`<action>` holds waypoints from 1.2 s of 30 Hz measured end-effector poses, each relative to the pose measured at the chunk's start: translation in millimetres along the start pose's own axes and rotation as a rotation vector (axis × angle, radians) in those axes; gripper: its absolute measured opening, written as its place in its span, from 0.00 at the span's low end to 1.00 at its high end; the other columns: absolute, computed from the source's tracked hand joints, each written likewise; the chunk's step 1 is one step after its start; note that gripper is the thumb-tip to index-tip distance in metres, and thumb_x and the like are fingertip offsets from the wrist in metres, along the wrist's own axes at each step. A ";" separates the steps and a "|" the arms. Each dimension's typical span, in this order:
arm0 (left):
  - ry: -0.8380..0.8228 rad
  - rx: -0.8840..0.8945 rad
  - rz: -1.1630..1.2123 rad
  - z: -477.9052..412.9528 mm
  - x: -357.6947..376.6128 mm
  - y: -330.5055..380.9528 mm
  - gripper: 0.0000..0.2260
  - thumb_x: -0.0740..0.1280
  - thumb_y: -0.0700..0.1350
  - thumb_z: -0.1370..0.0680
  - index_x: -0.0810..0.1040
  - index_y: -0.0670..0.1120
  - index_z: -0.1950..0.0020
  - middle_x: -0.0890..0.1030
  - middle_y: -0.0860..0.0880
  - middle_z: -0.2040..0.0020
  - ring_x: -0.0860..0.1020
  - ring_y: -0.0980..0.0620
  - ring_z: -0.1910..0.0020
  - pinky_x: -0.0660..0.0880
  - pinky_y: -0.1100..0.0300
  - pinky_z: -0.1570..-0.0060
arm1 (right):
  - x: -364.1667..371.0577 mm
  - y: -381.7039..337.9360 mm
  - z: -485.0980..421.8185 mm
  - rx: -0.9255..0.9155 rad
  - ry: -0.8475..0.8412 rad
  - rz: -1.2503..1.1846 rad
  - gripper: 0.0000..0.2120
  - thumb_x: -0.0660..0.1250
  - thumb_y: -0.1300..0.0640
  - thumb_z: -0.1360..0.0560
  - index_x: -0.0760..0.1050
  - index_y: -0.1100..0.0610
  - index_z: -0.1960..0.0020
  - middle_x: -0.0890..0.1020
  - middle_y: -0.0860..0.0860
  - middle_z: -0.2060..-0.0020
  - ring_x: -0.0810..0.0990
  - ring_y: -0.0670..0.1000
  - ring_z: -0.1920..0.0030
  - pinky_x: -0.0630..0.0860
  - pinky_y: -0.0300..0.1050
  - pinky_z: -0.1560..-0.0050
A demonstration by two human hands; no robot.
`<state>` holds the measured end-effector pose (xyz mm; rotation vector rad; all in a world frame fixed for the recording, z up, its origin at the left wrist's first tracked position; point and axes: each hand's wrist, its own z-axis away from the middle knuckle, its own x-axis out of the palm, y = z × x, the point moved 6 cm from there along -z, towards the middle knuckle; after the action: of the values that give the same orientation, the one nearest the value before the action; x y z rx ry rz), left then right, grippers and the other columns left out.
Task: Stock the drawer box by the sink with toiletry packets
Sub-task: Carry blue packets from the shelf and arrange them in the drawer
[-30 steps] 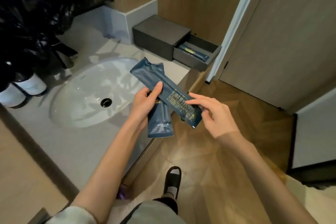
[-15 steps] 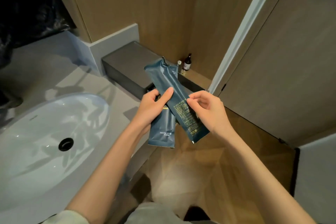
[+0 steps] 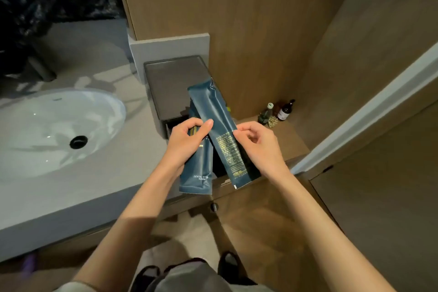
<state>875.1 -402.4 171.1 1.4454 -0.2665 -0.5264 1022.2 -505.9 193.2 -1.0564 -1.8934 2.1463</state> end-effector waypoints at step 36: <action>0.130 -0.146 -0.076 -0.6 -40.4 -5.5 0.25 0.56 0.67 0.24 0.82 0.50 0.49 0.83 0.48 0.49 0.80 0.51 0.46 0.74 0.48 0.40 | 9.4 2.4 -39.0 -0.071 -0.445 0.075 0.09 0.62 0.54 0.21 0.78 0.53 0.56 0.75 0.56 0.65 0.73 0.47 0.63 0.68 0.39 0.59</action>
<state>839.7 -382.2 171.2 1.3452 -0.0691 -0.5006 1037.2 -469.1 187.3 -0.7091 -2.1491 2.5426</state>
